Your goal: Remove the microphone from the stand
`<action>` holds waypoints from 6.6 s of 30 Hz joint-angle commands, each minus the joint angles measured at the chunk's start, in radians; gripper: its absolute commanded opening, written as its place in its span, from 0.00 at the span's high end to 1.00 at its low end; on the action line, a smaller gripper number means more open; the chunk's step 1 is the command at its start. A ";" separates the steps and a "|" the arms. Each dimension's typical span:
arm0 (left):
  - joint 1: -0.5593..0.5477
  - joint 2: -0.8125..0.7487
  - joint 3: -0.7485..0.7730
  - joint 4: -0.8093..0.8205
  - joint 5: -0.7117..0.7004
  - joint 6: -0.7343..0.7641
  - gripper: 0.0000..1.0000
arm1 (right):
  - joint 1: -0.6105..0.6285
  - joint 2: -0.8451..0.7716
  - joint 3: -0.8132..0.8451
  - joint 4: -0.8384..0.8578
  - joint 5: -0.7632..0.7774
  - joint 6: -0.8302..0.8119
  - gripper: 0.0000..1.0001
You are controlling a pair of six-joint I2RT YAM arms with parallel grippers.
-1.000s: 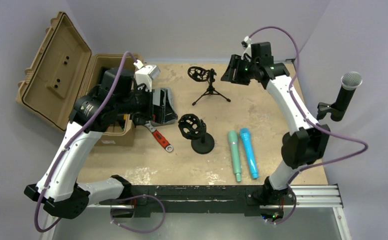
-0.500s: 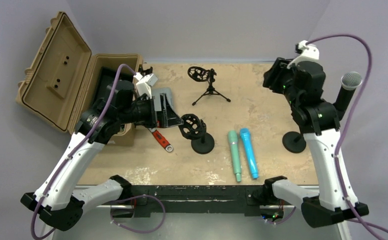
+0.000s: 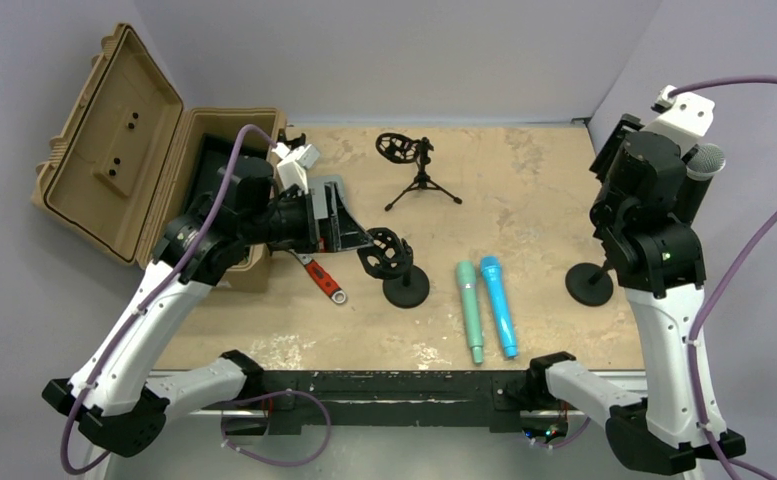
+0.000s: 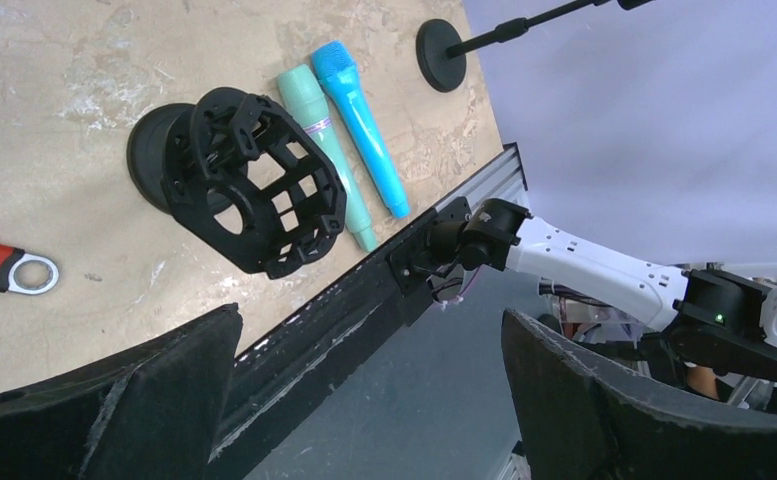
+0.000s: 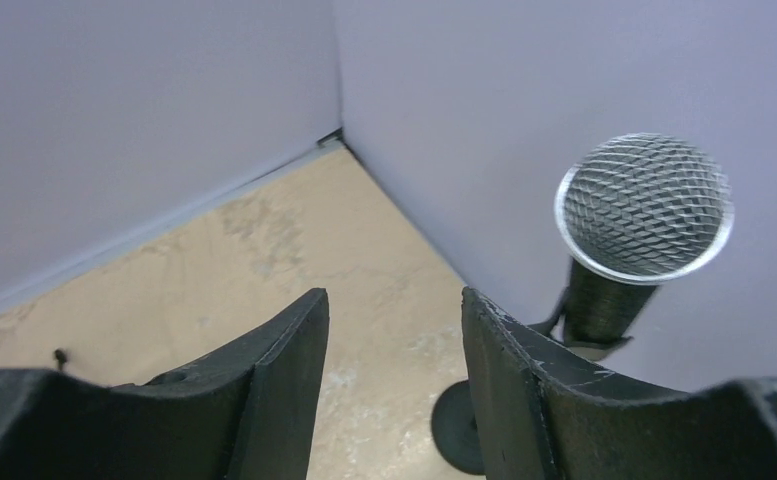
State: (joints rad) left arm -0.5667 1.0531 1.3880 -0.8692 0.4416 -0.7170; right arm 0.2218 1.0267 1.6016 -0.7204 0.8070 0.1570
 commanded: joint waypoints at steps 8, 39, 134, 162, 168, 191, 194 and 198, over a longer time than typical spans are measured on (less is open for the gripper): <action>-0.011 0.141 0.171 -0.025 0.060 -0.002 0.02 | 0.002 -0.053 -0.077 0.170 0.366 -0.236 0.43; -0.009 0.276 0.422 -0.291 0.069 0.266 0.01 | -0.173 0.046 -0.260 0.664 0.412 -0.502 0.03; -0.317 0.958 0.437 1.161 -0.522 0.579 0.17 | 0.114 0.548 0.424 0.049 -0.384 0.177 1.00; -0.335 1.002 0.489 1.028 -0.479 0.670 1.00 | 0.122 0.573 0.496 0.034 -0.170 0.134 1.00; -0.334 0.980 0.458 1.022 -0.455 0.684 1.00 | 0.114 0.574 0.492 0.027 -0.001 0.121 1.00; -0.329 0.824 0.450 0.775 -0.475 0.490 0.19 | -0.076 0.306 -0.058 -0.216 -0.267 0.266 1.00; -0.329 0.736 0.397 0.711 -0.458 0.455 0.19 | -0.079 0.315 -0.110 -0.248 -0.290 0.230 1.00; -0.328 0.563 0.248 0.659 -0.460 0.410 0.18 | -0.084 0.300 -0.213 -0.244 -0.252 0.215 1.00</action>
State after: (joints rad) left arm -0.8989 1.8095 1.7367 -0.1516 -0.0380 -0.2363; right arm 0.1444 1.3464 1.4567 -0.9440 0.5537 0.3824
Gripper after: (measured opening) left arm 0.813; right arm 0.485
